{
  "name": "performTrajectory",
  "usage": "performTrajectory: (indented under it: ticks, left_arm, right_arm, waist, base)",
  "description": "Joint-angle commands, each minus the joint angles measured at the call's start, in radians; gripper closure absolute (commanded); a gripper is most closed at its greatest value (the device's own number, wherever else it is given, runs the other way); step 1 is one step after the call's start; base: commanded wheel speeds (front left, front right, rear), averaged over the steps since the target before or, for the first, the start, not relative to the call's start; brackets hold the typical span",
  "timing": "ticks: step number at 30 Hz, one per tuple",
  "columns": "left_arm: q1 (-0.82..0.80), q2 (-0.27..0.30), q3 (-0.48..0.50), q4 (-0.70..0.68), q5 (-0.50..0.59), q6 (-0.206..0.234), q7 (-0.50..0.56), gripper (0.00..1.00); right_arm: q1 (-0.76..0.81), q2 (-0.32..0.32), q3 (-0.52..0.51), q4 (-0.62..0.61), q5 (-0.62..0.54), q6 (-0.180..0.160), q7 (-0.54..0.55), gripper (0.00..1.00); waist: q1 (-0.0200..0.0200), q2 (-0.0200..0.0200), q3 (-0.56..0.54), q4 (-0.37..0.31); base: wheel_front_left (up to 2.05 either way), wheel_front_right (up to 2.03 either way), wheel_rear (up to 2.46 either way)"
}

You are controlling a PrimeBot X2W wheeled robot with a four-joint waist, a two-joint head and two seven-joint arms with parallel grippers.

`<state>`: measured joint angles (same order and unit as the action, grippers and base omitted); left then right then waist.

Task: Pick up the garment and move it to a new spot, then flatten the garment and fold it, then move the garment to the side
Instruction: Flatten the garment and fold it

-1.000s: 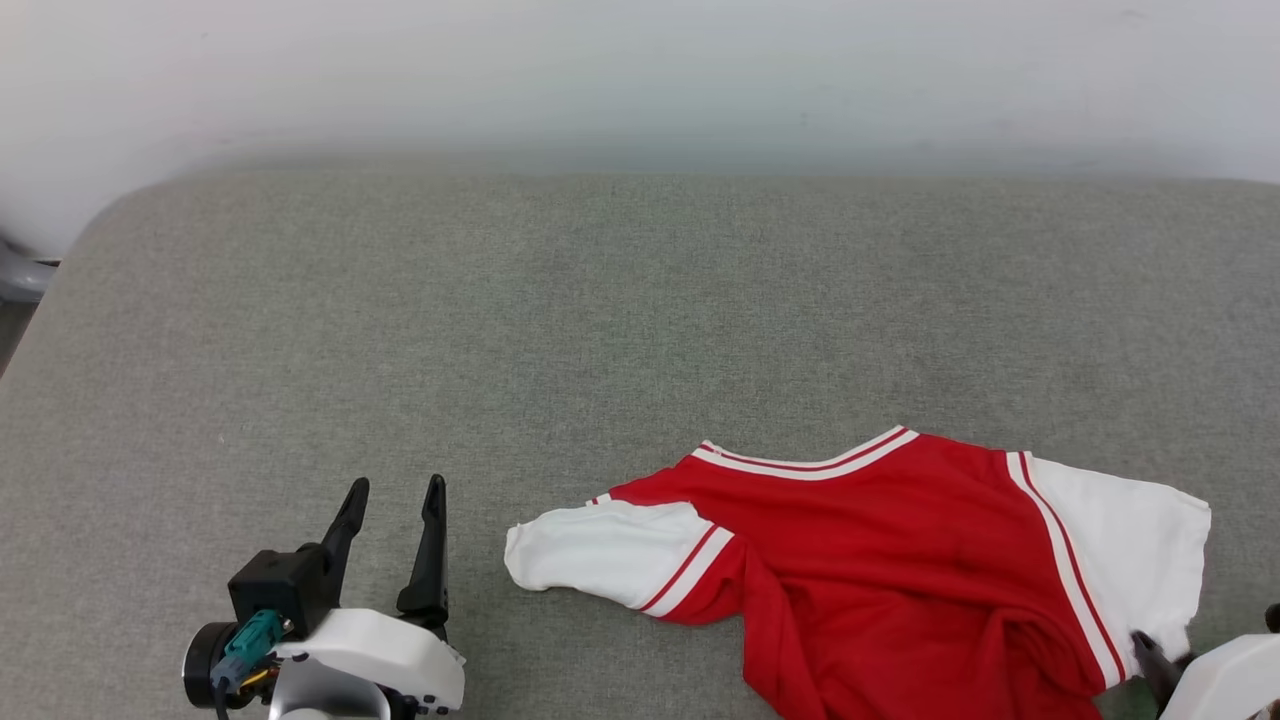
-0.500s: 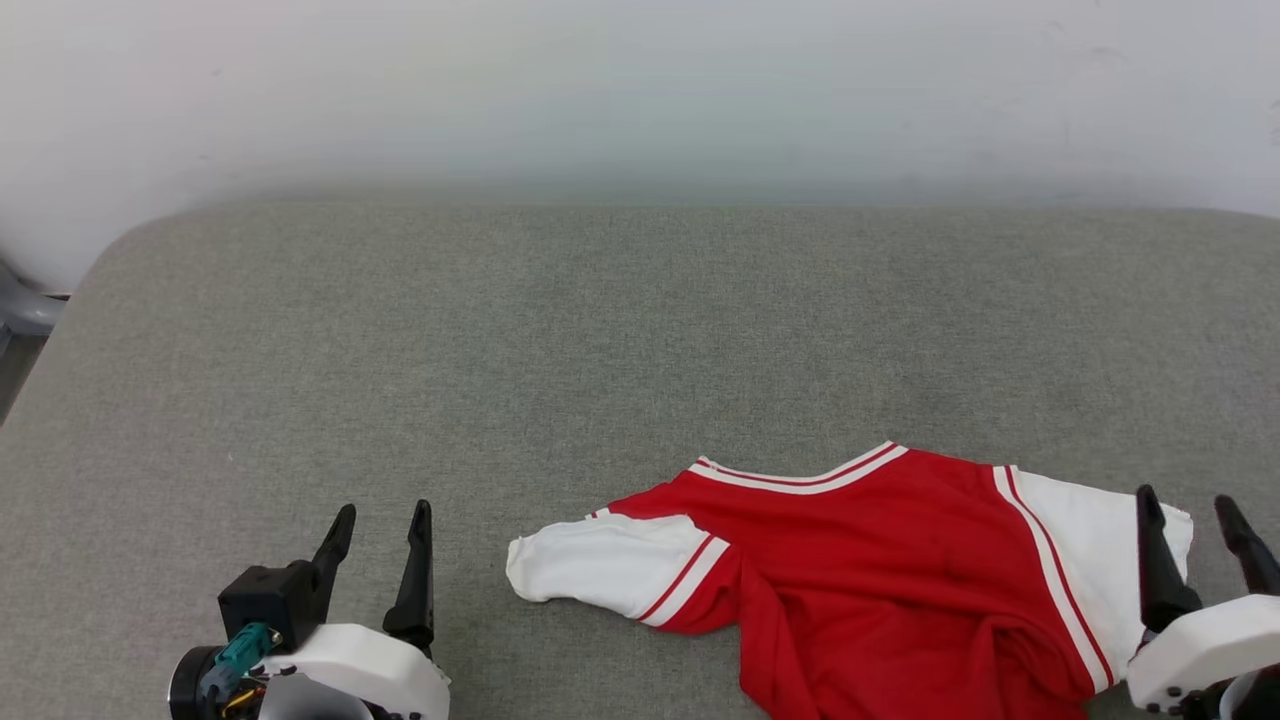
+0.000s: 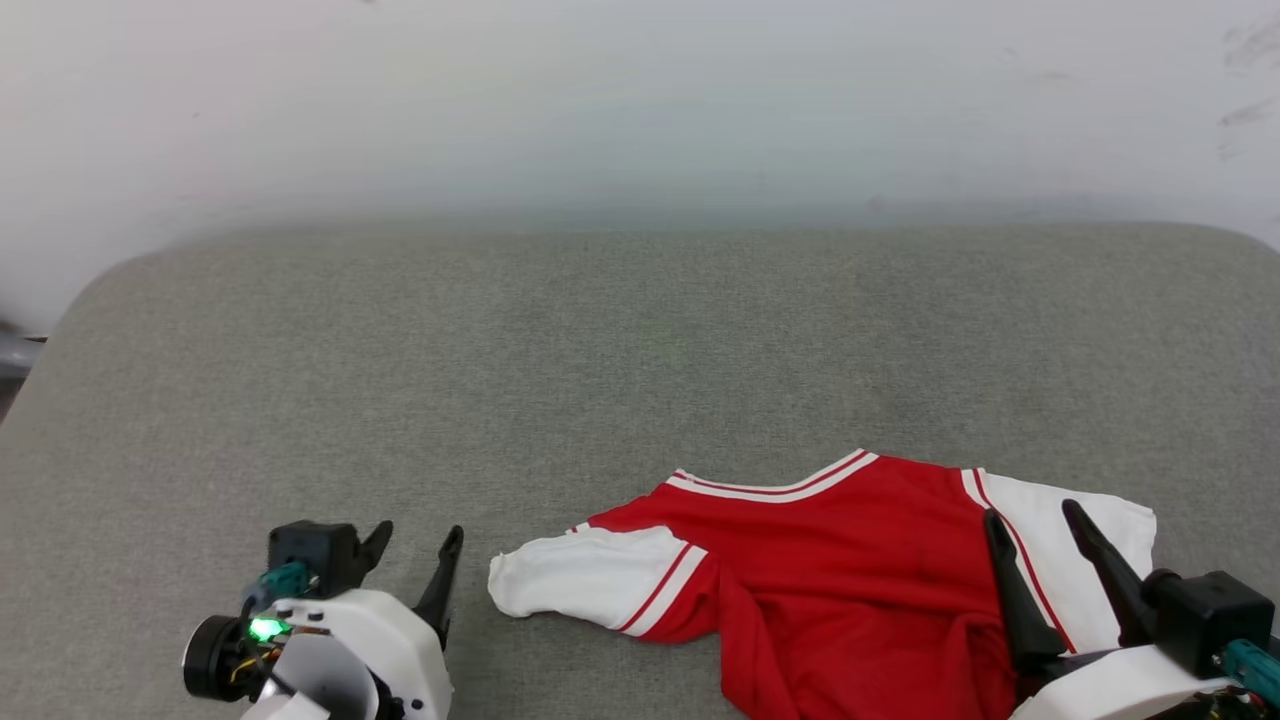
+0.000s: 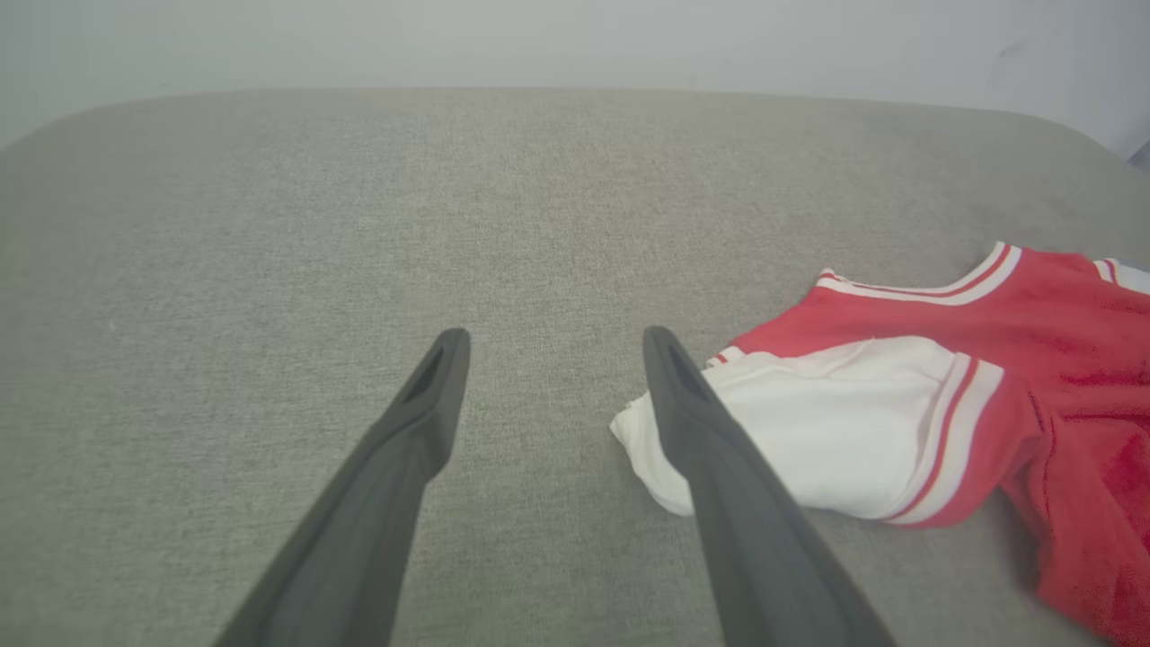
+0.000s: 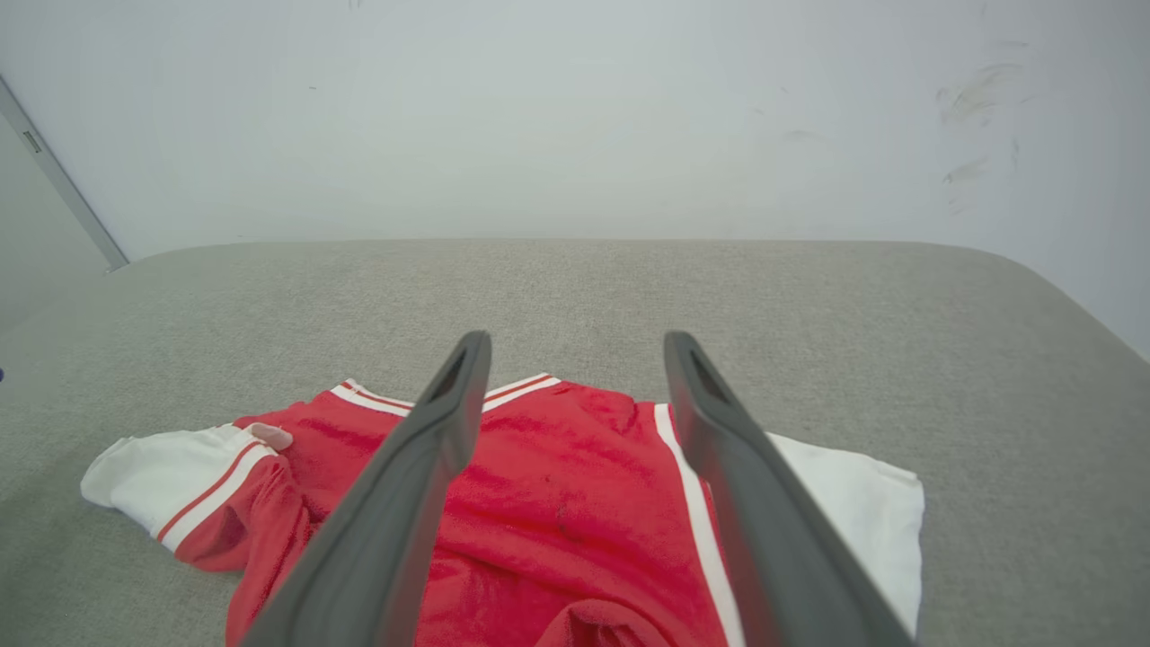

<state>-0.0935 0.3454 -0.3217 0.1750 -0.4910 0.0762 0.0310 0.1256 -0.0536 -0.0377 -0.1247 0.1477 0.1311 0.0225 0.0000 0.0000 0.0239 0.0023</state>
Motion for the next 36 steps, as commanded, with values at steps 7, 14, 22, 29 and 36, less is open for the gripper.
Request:
performTrajectory:
  ticks: [7,14,22,29,36]
  left_arm:
    - [-0.091,0.036,-0.083,0.015,-0.043,-0.065,0.281,0.00]
    - [-0.177,0.061,-0.135,0.065,-0.054,-0.083,0.491,0.00]
    - [-0.191,0.062,-0.201,0.208,-0.070,-0.105,0.667,0.00]
    - [-0.171,0.045,-0.255,0.247,-0.093,-0.136,0.762,1.00]
    - [-0.190,0.039,-0.174,0.197,-0.076,-0.081,0.550,1.00]
  right_arm:
    - [0.023,0.004,0.058,-0.060,0.004,-0.001,0.039,0.00]
    - [-0.012,0.005,0.075,-0.043,0.033,-0.001,0.038,0.00]
    - [-0.048,0.005,0.081,0.006,0.082,-0.001,0.011,0.00]
    - [-0.055,0.005,0.071,0.046,0.109,-0.001,0.012,0.00]
    - [-0.097,0.001,0.000,0.111,0.137,-0.001,0.051,0.00]
  waist:
    - [0.0000,0.0000,0.027,-0.039]
    - [0.0000,0.0000,0.087,-0.074]
    - [0.0000,0.0000,0.143,-0.109]
    - [0.0000,0.0000,0.147,-0.113]
    - [0.0000,0.0000,0.126,-0.103]
  base:
    - [0.00,0.00,0.00]
    - [0.00,0.00,0.00]
    - [0.00,0.00,0.00]
    - [0.00,0.00,0.00]
    - [0.00,0.00,0.00]
